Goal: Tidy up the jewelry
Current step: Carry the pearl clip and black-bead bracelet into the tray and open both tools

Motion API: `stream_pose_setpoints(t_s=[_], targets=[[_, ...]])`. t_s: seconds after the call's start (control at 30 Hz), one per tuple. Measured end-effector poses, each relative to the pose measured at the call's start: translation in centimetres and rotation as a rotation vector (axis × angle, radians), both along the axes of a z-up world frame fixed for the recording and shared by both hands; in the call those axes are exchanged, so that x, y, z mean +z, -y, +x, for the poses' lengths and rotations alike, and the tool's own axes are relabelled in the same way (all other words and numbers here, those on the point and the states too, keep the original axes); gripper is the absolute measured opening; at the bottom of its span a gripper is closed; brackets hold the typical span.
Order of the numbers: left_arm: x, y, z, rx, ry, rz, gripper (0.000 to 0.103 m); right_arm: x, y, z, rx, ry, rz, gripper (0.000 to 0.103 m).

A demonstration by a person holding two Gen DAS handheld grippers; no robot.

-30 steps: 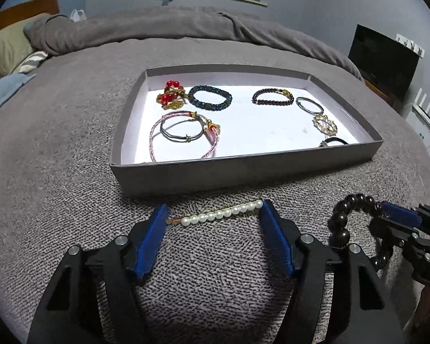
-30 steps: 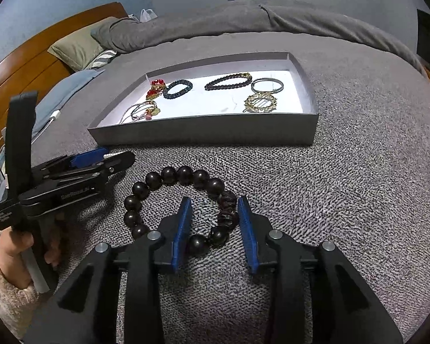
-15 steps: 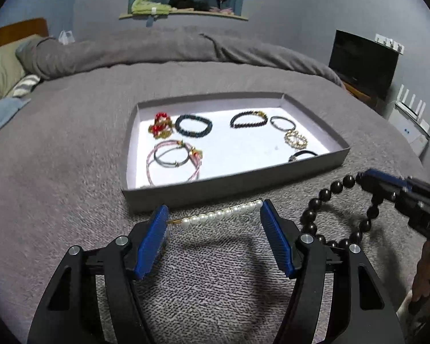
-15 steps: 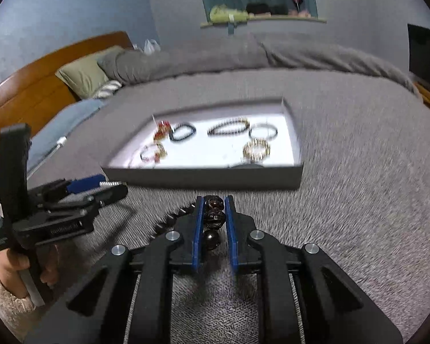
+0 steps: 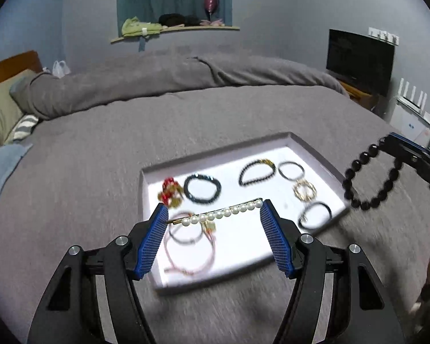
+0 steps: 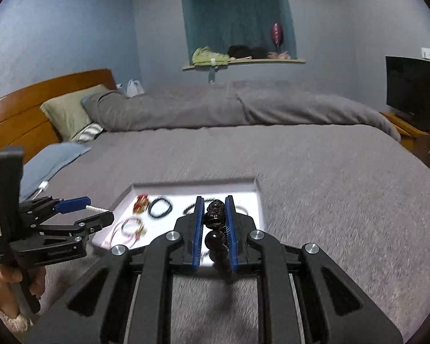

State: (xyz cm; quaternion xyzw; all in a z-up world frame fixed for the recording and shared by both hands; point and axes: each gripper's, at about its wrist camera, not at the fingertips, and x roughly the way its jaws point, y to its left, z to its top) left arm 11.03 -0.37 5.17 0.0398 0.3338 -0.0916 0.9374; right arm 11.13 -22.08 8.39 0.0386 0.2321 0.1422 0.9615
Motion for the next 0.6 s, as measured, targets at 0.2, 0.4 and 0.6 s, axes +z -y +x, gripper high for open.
stream_pose_setpoints(t_s=[0.2, 0.4, 0.6], targets=[[-1.4, -0.4, 3.9, 0.016, -0.056, -0.046, 0.068, 0.3, -1.4, 3.6, 0.002, -0.014, 0.032, 0.015], [-3.5, -1.9, 5.3, 0.060, -0.093, -0.011, 0.068, -2.3, -4.2, 5.7, 0.068, -0.074, 0.052, 0.015], [-3.7, -3.3, 5.8, 0.086, -0.095, -0.017, 0.068, -5.1, -7.5, 7.5, 0.184, -0.174, 0.091, 0.015]])
